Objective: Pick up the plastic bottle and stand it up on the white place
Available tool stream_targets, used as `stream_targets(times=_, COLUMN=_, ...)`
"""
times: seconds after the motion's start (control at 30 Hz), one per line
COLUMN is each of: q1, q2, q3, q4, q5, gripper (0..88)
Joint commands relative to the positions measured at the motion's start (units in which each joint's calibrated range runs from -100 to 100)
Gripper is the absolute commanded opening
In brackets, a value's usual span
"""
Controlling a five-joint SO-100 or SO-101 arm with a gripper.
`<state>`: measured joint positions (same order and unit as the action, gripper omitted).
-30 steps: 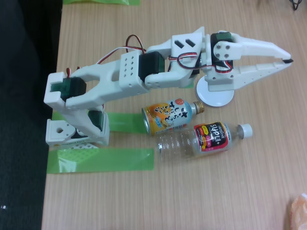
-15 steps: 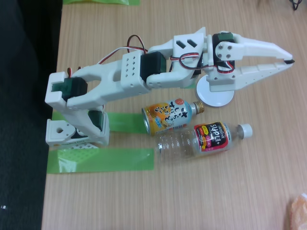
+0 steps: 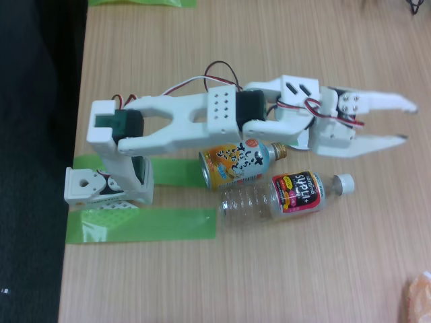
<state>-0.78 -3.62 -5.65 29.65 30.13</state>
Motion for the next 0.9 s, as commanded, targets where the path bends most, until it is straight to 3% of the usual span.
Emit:
stream_targets(times=0.0, q1=-0.2, q2=1.2, q3=-1.5, q4=4.1, q5=1.2, gripper=15.7)
stream_targets(times=0.2, q1=0.2, q2=5.9, q3=-1.5, q4=7.9, q5=5.2, gripper=15.8)
stream_targets(times=0.4, q1=-0.1, q2=10.5, q3=-1.5, q4=7.9, q5=6.2, gripper=16.2)
stream_targets(times=0.57, q1=0.2, q2=11.4, q3=-1.5, q4=8.0, q5=6.1, gripper=30.7)
stream_targets(times=0.7, q1=0.3, q2=11.9, q3=-1.4, q4=11.4, q5=6.6, gripper=33.9)
stream_targets(times=0.87, q1=2.5, q2=15.1, q3=-1.8, q4=15.2, q5=13.5, gripper=34.0)
